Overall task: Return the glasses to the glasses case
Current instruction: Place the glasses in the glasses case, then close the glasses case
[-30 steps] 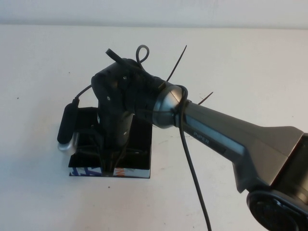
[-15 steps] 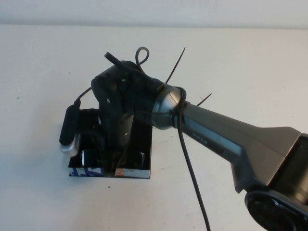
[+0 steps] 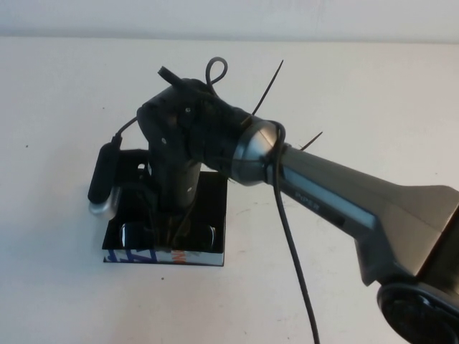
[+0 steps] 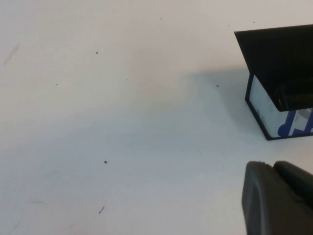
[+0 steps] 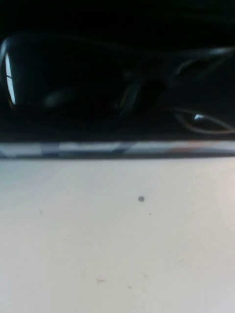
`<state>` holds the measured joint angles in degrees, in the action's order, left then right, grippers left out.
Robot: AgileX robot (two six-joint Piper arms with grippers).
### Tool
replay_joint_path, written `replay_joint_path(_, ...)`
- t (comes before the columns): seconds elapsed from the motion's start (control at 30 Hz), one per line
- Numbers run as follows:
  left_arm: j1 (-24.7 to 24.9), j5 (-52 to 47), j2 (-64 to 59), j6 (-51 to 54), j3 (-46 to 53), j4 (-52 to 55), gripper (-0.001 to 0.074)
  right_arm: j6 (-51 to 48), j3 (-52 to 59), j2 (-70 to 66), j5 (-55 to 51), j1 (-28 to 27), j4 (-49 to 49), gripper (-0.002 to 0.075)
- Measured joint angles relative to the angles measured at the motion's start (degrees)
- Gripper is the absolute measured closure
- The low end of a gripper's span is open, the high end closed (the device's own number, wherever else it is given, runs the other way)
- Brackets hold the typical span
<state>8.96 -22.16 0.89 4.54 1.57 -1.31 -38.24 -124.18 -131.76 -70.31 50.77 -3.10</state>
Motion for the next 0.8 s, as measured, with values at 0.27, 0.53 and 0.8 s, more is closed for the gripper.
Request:
replay_joint_path(0.27, 0.0, 0.0, 0.0, 0.0, 0.0, 0.0, 0.0738, 15.5, 2.1, 8.8, -0.2, -2.5, 0.1, 0.0425)
replay_joint_path(0.53, 0.0, 0.0, 0.0, 0.0, 0.0, 0.0, 0.0738, 22.0, 14.1, 20.5, -1.1, -8.9, 1.1, 0.0712)
replay_joint_path(0.8, 0.0, 0.0, 0.0, 0.0, 0.0, 0.0, 0.0738, 23.3, 14.7, 20.6, -1.1, -14.8, 5.5, 0.0737)
